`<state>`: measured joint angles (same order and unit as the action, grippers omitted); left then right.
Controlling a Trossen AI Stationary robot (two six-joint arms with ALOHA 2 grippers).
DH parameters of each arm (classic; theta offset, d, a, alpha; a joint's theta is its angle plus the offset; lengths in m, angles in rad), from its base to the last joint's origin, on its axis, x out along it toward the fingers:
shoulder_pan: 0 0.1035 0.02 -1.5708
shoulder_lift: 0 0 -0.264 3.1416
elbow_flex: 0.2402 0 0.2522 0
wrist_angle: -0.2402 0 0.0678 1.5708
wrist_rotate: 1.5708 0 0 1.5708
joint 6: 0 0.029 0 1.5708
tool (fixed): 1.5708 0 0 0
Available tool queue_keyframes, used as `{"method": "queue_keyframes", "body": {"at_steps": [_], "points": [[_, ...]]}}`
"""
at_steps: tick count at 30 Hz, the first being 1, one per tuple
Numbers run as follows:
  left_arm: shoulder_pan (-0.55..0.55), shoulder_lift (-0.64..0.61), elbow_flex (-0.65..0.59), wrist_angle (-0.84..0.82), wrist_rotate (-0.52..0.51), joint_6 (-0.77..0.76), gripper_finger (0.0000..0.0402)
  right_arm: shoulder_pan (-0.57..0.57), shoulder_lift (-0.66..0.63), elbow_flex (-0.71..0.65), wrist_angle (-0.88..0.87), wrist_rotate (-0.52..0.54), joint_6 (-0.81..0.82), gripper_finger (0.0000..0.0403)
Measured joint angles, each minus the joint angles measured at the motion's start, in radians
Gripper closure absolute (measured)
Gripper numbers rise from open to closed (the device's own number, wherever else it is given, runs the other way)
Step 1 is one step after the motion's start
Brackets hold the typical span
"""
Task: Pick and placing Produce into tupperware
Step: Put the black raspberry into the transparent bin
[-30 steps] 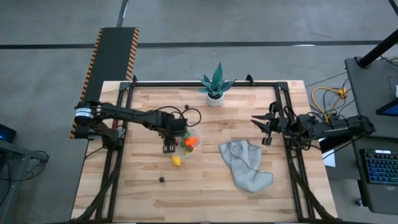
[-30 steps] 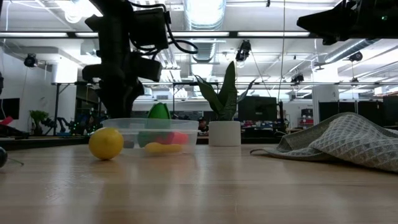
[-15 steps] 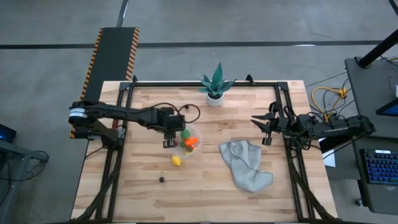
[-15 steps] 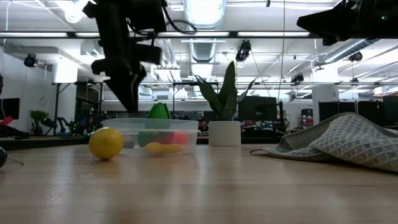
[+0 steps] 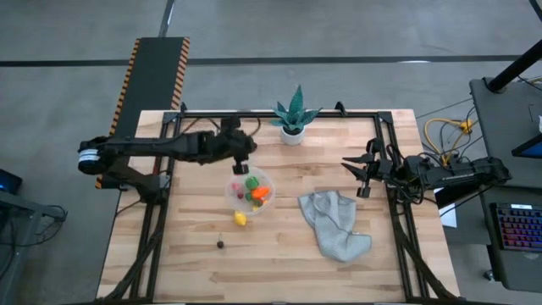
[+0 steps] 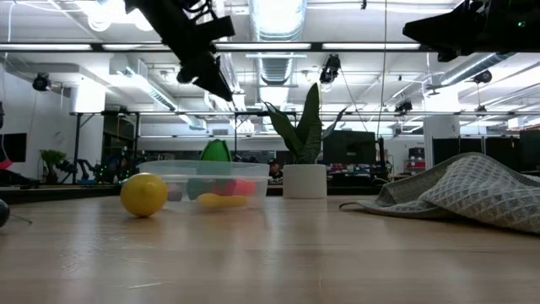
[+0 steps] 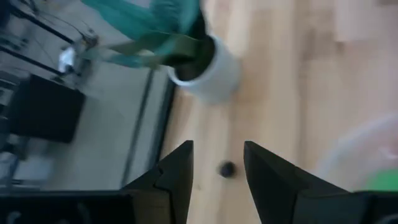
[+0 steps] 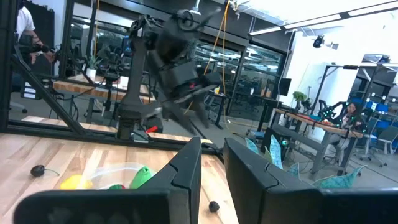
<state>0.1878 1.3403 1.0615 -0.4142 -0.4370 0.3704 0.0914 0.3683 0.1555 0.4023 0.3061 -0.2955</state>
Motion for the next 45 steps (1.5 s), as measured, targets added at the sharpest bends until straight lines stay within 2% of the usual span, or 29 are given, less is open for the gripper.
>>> {"method": "queue_keyframes", "body": {"at_steps": [3,7,12,19,25,29,45], "points": [[0.07,0.005,0.0,0.019,0.039,0.039,0.0258,0.0,0.0,0.0,-0.001,-0.006,0.0,0.0342],[0.15,0.038,-0.002,0.015,0.041,0.11,0.0209,0.0,0.0,0.0,-0.001,-0.026,0.0,0.0342],[0.192,0.101,-0.002,0.019,0.044,0.208,0.0166,0.0,0.0,0.0,0.0,-0.026,-0.001,0.0342],[0.24,0.193,0.0,0.091,0.169,0.237,0.0162,0.0,0.0,0.0,-0.001,-0.026,0.002,0.0342],[0.264,0.243,0.001,0.1,0.194,0.266,0.0162,0.0,0.0,0.0,-0.002,-0.026,0.004,0.0342],[0.278,0.273,0.0,0.118,0.281,0.262,0.0162,0.0,0.0,0.0,-0.002,-0.026,0.003,0.0342],[0.297,0.415,0.006,0.119,0.361,0.212,0.0162,0.0,0.0,0.0,-0.008,-0.026,0.006,0.0342]]}}
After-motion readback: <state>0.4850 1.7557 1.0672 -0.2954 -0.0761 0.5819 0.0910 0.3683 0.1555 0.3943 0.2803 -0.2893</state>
